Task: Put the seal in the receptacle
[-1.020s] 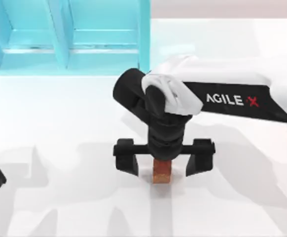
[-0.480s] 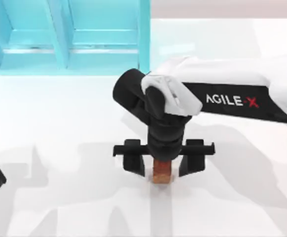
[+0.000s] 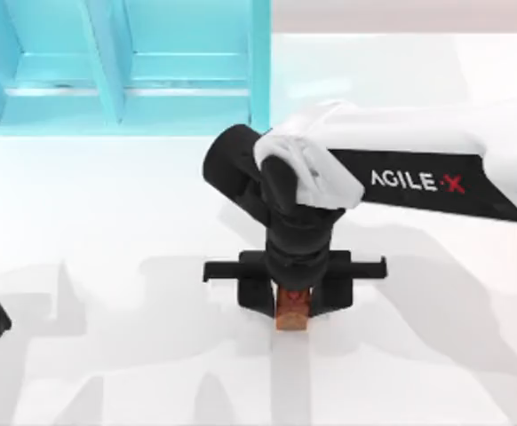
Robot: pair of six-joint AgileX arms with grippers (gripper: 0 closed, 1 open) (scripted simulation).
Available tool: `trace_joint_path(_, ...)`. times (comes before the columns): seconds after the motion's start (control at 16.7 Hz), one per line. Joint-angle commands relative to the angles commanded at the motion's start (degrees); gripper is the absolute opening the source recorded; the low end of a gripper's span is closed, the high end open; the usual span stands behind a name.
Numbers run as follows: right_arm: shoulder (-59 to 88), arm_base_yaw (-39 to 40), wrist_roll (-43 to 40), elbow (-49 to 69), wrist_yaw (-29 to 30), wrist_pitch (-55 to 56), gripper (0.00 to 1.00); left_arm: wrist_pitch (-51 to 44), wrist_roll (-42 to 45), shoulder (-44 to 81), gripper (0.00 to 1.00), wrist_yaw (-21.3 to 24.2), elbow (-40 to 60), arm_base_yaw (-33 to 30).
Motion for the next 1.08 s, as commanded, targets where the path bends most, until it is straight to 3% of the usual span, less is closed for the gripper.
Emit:
trace_joint_path(0.6, -0.22, -0.08, 0.02, 0.92, 0.03, -0.94, 0.00, 0.00, 0.00, 0.00, 1.00, 0.00, 0.00, 0.00)
trace_joint_path(1.08, -4.01, -0.23, -0.07, 14.57, -0.02, -18.98, 0.00, 0.00, 0.00, 0.00, 1.00, 0.00, 0.00, 0.00)
